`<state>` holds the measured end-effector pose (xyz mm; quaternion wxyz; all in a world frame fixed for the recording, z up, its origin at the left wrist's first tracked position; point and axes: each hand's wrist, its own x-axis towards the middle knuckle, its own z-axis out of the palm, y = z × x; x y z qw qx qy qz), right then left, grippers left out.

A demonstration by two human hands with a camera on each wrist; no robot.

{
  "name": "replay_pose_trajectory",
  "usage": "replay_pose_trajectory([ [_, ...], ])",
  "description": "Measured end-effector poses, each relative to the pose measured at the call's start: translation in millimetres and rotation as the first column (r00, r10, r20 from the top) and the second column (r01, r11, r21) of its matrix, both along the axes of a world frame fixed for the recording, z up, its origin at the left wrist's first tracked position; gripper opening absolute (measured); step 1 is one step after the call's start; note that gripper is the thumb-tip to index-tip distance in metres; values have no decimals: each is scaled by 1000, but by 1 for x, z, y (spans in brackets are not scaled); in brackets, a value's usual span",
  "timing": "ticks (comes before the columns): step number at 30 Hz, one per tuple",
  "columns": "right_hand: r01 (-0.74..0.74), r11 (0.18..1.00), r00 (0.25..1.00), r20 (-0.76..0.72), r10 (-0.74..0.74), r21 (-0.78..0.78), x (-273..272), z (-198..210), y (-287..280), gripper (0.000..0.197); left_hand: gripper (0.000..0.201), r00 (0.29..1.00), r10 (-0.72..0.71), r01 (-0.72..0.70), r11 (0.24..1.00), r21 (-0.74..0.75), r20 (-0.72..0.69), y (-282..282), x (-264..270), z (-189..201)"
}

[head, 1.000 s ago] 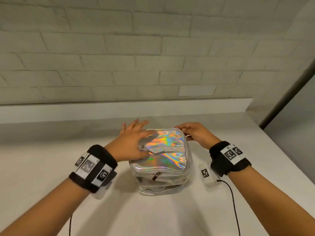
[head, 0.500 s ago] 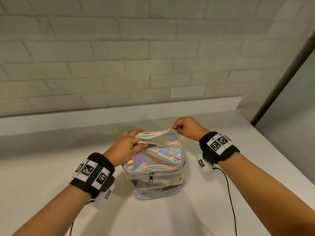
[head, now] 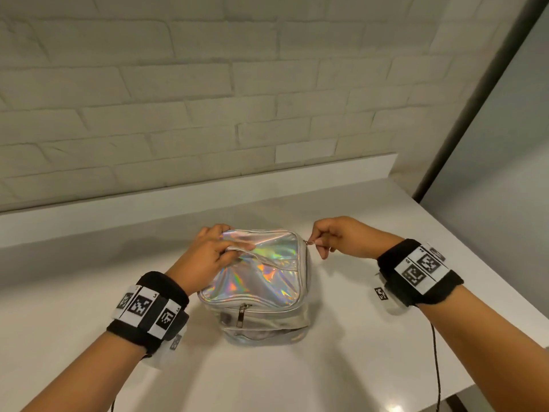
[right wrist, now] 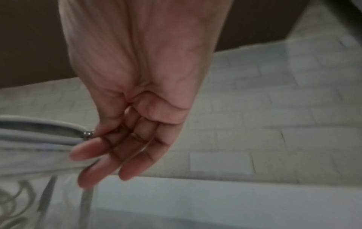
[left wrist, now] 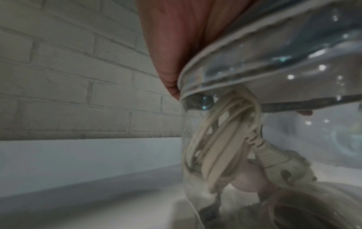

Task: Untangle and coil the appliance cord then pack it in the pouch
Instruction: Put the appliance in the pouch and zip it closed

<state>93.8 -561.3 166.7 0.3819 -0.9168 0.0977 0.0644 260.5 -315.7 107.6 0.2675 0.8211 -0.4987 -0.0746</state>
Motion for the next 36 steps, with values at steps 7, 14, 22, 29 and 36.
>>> replay_pose_trajectory([
  [7, -115, 980, 989, -107, 98, -165, -26, 10, 33, 10, 50, 990, 137, -135, 990, -43, 34, -17, 1, -9],
  [14, -97, 977, 995, -52, 89, -192, -42, 11, 34, 13, 39, 967, 210, -232, 960, -159, -148, -9, 7, -17],
  [22, -8, 970, 999, -32, 0, -243, -53, -6, 51, 33, 46, 900, 318, -386, 898, -210, -297, -21, -5, -13],
  [29, 51, 916, 998, 43, -37, -399, -35, -18, 120, 57, 45, 891, 368, -430, 873, -230, -266, -33, -17, -13],
  [36, 196, 980, 974, 109, -197, 16, -20, -51, 133, 32, 56, 915, 335, -385, 892, -238, -225, -27, -22, -8],
])
